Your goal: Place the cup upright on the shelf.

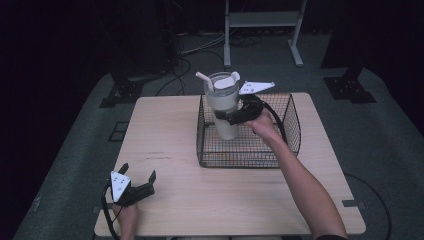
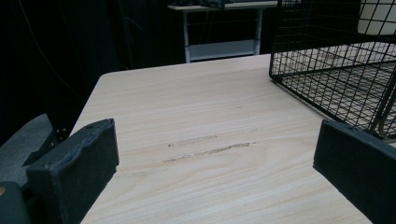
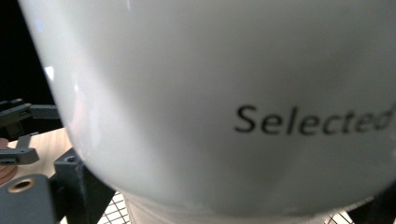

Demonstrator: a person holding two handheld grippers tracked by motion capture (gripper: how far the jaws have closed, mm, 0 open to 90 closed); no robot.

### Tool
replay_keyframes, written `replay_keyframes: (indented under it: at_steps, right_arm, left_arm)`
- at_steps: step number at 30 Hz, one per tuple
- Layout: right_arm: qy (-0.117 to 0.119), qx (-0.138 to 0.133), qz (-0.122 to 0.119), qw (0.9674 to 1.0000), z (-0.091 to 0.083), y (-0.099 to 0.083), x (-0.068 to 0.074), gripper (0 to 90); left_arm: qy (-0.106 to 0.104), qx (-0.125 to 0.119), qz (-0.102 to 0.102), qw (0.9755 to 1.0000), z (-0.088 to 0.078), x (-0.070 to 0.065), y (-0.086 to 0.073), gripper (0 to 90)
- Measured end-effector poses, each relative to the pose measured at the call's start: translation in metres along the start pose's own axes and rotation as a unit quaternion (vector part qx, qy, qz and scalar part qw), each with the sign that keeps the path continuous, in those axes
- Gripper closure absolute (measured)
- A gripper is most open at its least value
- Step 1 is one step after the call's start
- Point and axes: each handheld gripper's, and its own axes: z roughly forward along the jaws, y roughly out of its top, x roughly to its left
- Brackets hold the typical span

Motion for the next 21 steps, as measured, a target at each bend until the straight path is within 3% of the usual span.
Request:
replay_keyframes:
  at_steps: [6, 21]
  right_arm:
    - [-0.007, 0.007, 0.002, 0.9999, 0.006, -0.006, -0.006, 7.2]
    - [0.002, 0.031, 0.006, 0.9995, 0.021, -0.021, -0.012, 7.2]
  left_arm:
    - [0.000, 0.001, 0.001, 1.0000, 0.000, 0.000, 0.000, 0.0]
    - [-0.001, 0.000, 0.000, 1.0000, 0.000, 0.000, 0.000, 0.0]
